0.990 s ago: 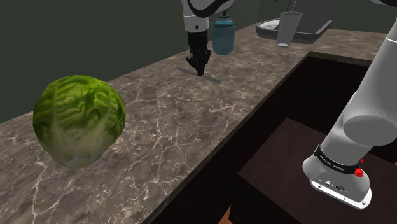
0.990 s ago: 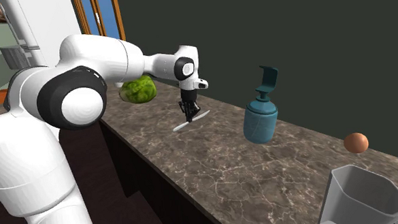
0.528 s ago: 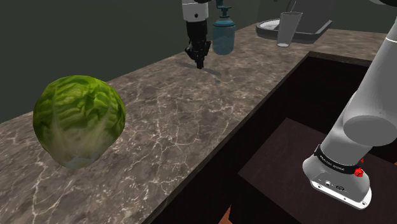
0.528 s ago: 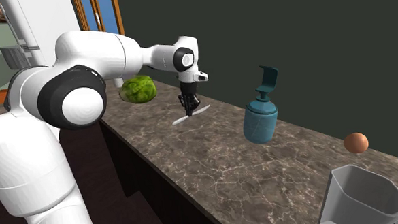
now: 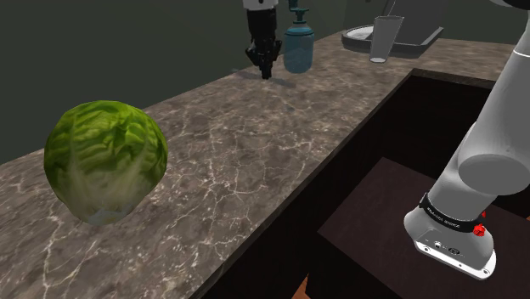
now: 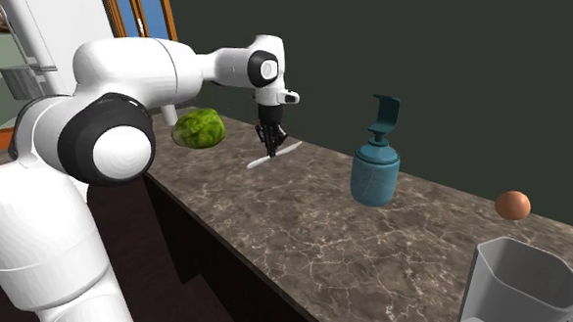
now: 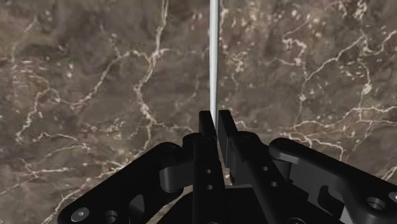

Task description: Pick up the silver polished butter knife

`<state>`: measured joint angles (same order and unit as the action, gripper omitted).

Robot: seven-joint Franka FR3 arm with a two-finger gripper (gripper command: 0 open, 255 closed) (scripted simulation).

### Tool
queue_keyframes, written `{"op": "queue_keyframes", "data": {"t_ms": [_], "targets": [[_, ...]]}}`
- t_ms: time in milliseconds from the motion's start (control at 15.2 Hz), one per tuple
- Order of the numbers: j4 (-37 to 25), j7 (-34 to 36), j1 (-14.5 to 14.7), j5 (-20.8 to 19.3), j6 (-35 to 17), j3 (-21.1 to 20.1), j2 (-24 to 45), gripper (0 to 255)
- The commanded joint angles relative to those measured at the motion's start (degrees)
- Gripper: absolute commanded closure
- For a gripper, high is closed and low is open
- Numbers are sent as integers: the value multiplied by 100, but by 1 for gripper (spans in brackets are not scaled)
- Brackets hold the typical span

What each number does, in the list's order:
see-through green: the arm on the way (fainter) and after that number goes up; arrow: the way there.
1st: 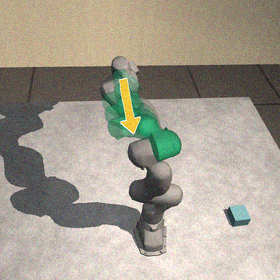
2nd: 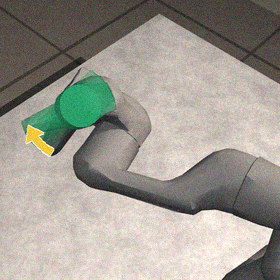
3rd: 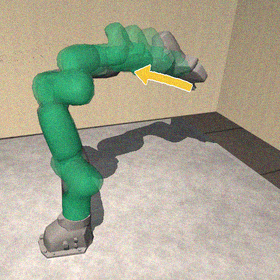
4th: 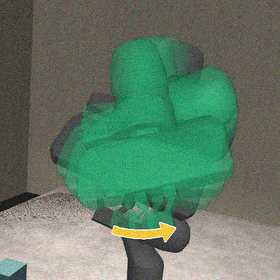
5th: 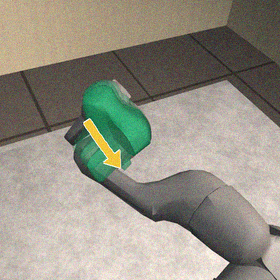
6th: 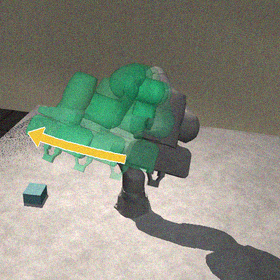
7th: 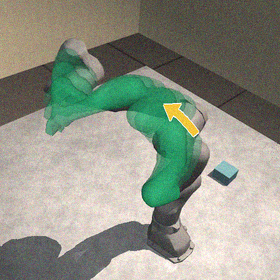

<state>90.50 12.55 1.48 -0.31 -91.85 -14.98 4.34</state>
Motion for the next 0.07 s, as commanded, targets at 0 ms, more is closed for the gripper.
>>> {"op": "queue_keyframes", "data": {"t_ms": [0], "targets": [[-50, -5, -2, 0, 54, 2, 0, 255]]}}
